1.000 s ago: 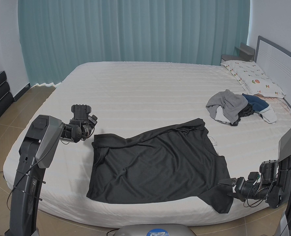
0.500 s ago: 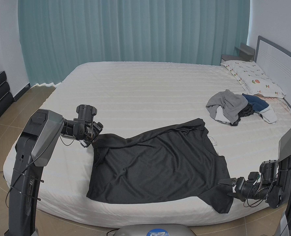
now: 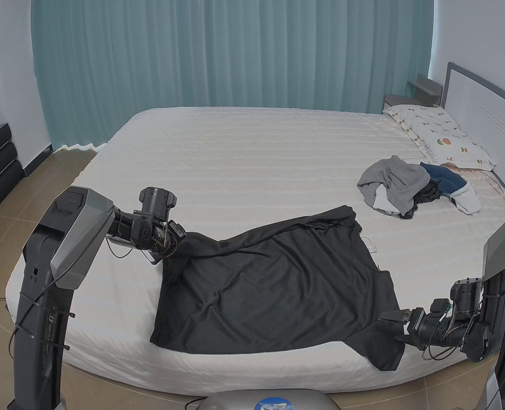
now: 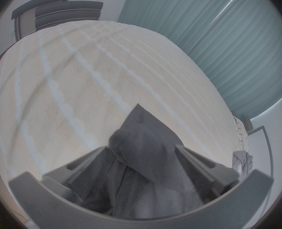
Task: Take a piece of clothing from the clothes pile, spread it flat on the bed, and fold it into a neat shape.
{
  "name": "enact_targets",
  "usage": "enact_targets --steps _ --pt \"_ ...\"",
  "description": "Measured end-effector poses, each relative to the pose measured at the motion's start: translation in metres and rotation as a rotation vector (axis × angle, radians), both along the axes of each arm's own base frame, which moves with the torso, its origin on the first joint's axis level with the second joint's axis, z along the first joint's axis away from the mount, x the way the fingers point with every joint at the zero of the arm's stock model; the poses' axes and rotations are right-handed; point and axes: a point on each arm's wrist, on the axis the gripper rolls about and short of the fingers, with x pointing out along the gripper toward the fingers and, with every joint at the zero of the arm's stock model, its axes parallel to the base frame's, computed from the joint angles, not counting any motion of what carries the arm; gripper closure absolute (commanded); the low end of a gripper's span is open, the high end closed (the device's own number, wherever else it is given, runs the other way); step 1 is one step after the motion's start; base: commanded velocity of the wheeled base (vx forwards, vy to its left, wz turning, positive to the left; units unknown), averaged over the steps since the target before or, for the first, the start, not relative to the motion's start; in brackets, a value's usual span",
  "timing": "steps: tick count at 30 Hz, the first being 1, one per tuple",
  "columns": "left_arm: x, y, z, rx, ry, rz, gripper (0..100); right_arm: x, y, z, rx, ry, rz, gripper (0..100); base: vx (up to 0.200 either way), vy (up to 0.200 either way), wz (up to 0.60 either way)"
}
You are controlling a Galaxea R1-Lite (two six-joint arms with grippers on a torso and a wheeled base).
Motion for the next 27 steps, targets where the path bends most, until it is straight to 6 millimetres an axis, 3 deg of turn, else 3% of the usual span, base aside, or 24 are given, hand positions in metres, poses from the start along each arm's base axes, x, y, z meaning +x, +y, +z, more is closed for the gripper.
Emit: enact_targets --steps 5,17,27 --pt "0.008 0.001 0.001 -0.005 -0.028 0.008 100 0.0 0.0 0.0 0.0 0.0 -0.001 0 0.0 0.0 0.0" --pt "0.035 0.03 0.027 -0.01 -0.173 0.103 100 0.0 0.0 0.0 0.0 0.0 0.0 0 0.0 0.0 0.0" --pt "0.053 0.035 0.022 -0.042 -0.369 0.118 100 0.0 0.0 0.0 0.0 0.0 0.0 0 0.0 0.0 0.0"
